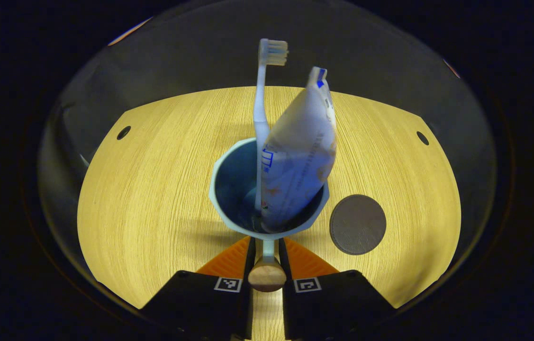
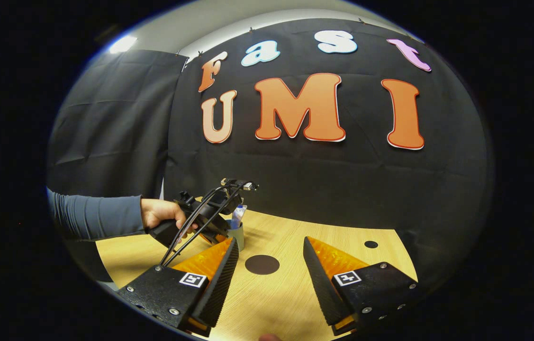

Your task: Put the toothbrush and toothpaste on the desktop into the cup, then pick up the cup and place it on the coaster on the desktop.

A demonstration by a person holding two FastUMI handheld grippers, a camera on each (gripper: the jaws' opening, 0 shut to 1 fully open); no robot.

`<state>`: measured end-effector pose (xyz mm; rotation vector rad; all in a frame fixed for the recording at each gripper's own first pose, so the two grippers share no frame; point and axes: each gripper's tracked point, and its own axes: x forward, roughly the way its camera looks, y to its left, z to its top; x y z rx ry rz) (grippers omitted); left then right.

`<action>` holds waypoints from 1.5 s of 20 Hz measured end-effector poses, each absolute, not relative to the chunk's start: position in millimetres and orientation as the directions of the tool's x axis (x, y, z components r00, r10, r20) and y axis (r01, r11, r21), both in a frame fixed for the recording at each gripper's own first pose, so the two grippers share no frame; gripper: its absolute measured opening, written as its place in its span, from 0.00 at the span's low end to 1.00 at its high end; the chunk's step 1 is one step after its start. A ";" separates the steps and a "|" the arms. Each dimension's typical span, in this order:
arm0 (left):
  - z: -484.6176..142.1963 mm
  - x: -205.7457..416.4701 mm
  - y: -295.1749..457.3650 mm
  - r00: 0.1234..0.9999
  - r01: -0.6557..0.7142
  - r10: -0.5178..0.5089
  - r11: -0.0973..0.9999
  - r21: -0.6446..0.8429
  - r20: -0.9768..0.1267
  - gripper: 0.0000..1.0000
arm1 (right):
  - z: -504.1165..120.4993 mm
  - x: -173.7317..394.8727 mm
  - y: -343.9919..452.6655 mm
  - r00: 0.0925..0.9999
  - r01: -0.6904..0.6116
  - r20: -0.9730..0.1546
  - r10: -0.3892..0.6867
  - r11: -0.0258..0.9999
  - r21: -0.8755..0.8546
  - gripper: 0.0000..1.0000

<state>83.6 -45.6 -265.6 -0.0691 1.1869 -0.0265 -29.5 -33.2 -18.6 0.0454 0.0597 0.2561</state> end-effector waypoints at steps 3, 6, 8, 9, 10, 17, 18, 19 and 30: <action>-267.3 84.7 -52.5 0.396 -0.009 -0.056 0.998 -0.065 -0.916 0.24 | -23.7 -29.4 -39.8 0.968 -0.243 -0.053 0.247 0.968 0.060 0.83; -264.8 80.0 -49.7 0.414 -0.010 -0.054 0.998 -0.064 -0.909 0.24 | -27.2 -31.0 -43.9 0.968 -0.239 -0.056 0.243 0.968 0.072 0.83; -267.4 82.0 -48.6 0.419 -0.009 -0.065 0.997 -0.076 -0.906 0.24 | -28.2 -33.1 -47.9 0.970 -0.231 -0.051 0.236 0.969 0.082 0.83; -266.9 86.2 -45.7 0.424 -0.008 -0.068 0.997 -0.079 -0.903 0.24 | -27.1 -31.5 -49.1 0.972 -0.223 -0.050 0.228 0.971 0.083 0.83; -263.9 84.4 -47.4 0.433 -0.003 -0.068 0.997 -0.076 -0.899 0.24 | -26.8 -32.1 -51.3 0.973 -0.220 -0.050 0.224 0.972 0.083 0.83; -250.7 88.5 -57.4 0.476 0.072 -0.099 0.995 -0.073 -0.874 0.24 | -30.2 -39.3 -62.8 0.982 -0.179 -0.051 0.184 0.980 0.088 0.83; -252.1 88.4 -59.0 0.480 0.088 -0.108 0.993 -0.075 -0.871 0.24 | -30.4 -40.8 -66.9 0.984 -0.164 -0.049 0.169 0.983 0.086 0.83; -255.1 90.3 -61.5 0.479 0.103 -0.118 0.992 -0.078 -0.870 0.24 | -32.2 -42.8 -70.6 0.985 -0.158 -0.049 0.163 0.983 0.090 0.83; -281.8 86.1 -79.9 0.450 0.200 -0.165 0.977 -0.081 -0.877 0.23 | -48.6 -60.3 -102.7 0.992 -0.093 -0.069 0.102 0.987 0.129 0.83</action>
